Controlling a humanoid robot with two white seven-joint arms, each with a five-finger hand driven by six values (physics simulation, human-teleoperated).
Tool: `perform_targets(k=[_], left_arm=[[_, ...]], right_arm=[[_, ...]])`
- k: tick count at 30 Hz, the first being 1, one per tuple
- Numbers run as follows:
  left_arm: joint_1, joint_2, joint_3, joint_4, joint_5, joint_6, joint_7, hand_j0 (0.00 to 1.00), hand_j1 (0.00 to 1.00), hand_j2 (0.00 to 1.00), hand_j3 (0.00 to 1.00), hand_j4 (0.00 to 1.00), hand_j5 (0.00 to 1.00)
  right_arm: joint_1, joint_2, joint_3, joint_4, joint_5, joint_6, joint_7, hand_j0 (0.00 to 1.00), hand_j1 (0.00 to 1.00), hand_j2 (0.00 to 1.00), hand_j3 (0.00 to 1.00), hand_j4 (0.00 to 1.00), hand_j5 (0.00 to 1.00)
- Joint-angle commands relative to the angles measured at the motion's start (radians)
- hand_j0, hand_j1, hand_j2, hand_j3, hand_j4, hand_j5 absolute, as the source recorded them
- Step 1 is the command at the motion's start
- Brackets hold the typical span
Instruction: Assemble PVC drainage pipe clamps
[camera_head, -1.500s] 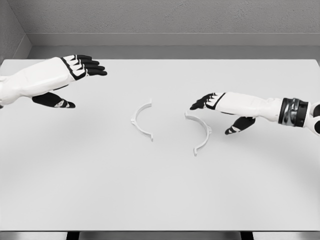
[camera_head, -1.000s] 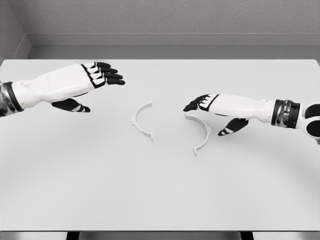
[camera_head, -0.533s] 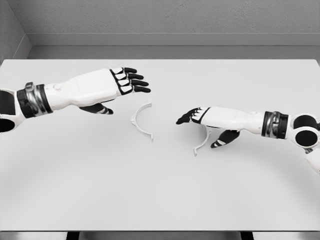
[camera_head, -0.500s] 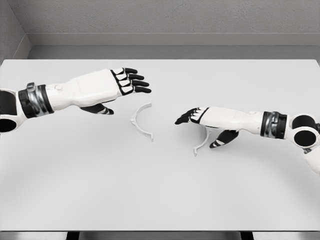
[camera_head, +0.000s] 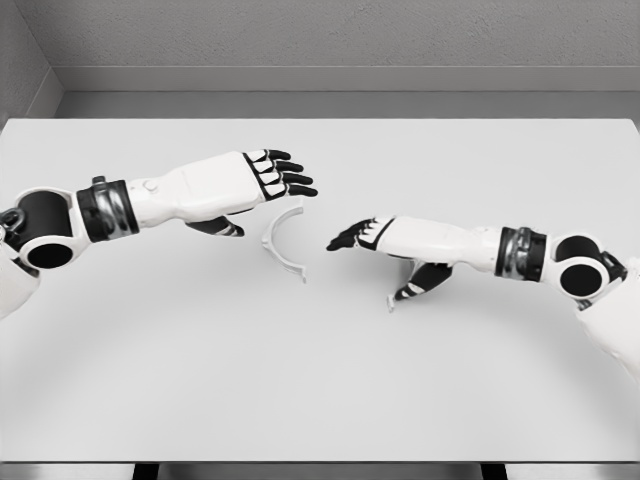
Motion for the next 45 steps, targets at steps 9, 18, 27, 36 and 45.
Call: perform_targets(k=[9, 18, 27, 36, 45], left_arm=[[0.012, -0.063, 0.003, 0.089, -0.054, 0.001, 0.001, 1.00, 1.00, 1.00, 1.00, 1.00, 1.00], [0.006, -0.092, 0.005, 0.135, -0.068, 0.001, 0.001, 1.00, 1.00, 1.00, 1.00, 1.00, 1.00], [0.008, -0.129, 0.008, 0.214, -0.088, 0.001, 0.001, 1.00, 1.00, 1.00, 1.00, 1.00, 1.00], [0.003, -0.172, 0.006, 0.255, -0.120, 0.001, 0.001, 1.00, 1.00, 1.00, 1.00, 1.00, 1.00], [0.005, -0.195, 0.002, 0.272, -0.134, 0.001, 0.001, 1.00, 1.00, 1.00, 1.00, 1.00, 1.00]], right_arm=[[0.014, -0.009, -0.123, 0.005, -0.010, 0.003, 0.000, 1.00, 1.00, 1.00, 1.00, 1.00, 1.00], [0.040, -0.002, -0.122, 0.106, -0.007, 0.003, 0.000, 1.00, 1.00, 1.00, 1.00, 1.00, 1.00], [0.038, 0.047, -0.122, 0.146, 0.008, 0.003, 0.000, 1.00, 1.00, 1.00, 1.00, 1.00, 1.00], [0.037, 0.107, -0.122, 0.151, 0.016, 0.003, 0.000, 1.00, 1.00, 1.00, 1.00, 1.00, 1.00], [0.031, 0.136, -0.122, 0.154, 0.022, 0.003, 0.000, 1.00, 1.00, 1.00, 1.00, 1.00, 1.00]])
